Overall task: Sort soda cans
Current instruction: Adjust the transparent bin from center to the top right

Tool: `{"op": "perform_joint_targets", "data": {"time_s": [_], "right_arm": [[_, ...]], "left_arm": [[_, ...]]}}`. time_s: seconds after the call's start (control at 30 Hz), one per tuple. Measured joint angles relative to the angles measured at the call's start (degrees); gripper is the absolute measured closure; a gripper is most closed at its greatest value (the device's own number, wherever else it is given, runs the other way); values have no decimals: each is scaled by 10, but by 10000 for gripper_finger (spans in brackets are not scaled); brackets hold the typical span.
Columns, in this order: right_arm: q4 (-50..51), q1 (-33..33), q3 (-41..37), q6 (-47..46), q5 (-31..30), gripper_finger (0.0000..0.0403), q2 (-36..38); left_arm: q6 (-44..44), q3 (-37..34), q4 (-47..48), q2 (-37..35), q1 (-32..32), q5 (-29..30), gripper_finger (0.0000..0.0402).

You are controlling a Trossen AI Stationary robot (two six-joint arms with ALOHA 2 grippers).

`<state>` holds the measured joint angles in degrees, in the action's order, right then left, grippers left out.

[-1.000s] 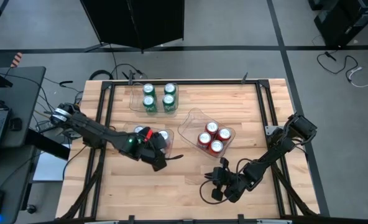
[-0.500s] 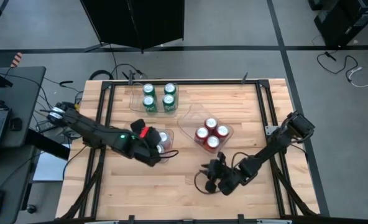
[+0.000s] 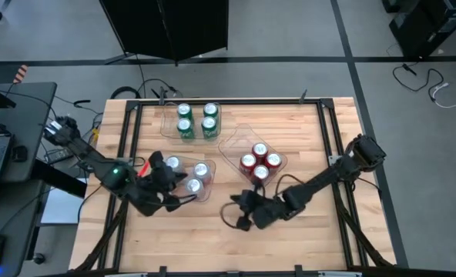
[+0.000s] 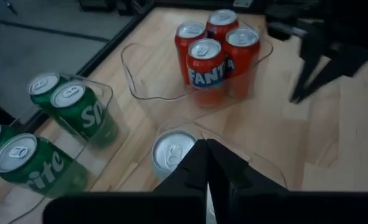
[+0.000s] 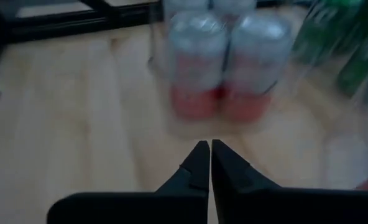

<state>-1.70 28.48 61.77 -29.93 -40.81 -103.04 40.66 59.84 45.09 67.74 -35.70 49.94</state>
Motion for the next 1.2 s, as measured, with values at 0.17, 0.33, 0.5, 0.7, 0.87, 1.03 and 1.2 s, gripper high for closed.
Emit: {"op": "perform_joint_targets", "data": {"time_s": [0.17,0.33,0.5,0.7,0.87,1.03,1.2], "right_arm": [[144,-67,96,66,31,402,0],[199,-141,125,104,145,402,0],[220,-184,105,70,188,402,0],[289,-201,104,39,187,403,0],[325,-205,105,15,197,403,0],[290,-186,112,26,210,403,0],[277,-181,113,29,210,403,-21]], "left_arm": [[0,-57,-48,-25,-22,24,398],[12,-82,-52,-28,-23,28,398],[14,-85,-46,-28,-23,43,398],[15,-85,-47,-28,-23,47,398],[15,-85,-50,-28,-23,49,398],[15,-85,-50,-28,-23,53,398],[16,-85,-50,-28,-23,59,398]]}}
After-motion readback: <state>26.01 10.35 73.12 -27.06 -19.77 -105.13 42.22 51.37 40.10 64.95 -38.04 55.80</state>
